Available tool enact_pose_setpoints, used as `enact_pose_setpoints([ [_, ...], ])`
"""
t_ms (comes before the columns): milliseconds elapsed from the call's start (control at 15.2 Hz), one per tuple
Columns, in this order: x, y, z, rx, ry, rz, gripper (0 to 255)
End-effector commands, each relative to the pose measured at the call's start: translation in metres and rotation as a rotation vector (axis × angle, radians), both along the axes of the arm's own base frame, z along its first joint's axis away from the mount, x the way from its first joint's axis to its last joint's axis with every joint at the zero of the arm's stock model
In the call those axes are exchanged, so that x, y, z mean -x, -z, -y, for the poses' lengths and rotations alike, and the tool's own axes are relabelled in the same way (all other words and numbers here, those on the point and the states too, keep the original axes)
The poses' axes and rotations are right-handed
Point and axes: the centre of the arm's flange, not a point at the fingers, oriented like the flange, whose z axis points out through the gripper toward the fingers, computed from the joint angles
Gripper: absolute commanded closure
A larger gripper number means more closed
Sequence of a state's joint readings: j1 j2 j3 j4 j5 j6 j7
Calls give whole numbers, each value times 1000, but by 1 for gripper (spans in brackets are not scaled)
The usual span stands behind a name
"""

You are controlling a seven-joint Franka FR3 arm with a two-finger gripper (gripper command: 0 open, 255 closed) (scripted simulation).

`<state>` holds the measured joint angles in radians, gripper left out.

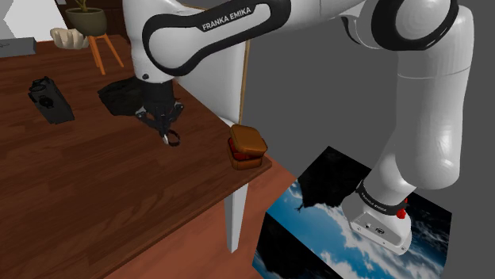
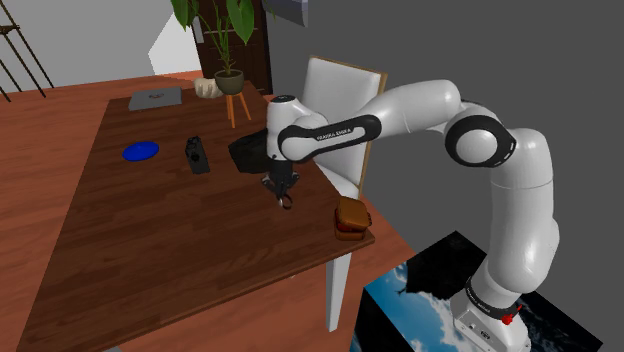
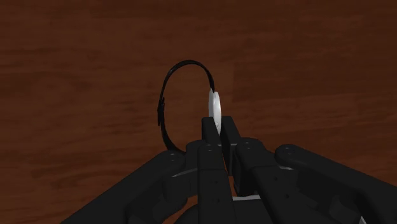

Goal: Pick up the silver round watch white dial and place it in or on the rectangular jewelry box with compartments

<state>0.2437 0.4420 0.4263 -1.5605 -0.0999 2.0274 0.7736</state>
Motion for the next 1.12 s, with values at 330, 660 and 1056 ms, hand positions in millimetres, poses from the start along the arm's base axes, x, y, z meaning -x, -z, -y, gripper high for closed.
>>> enact_pose_setpoints([
  [330, 0, -37, 0, 0, 0, 0, 255],
  [660, 0, -63, 0, 0, 0, 0, 255],
  [1056, 0, -95, 0, 0, 0, 0, 255],
])
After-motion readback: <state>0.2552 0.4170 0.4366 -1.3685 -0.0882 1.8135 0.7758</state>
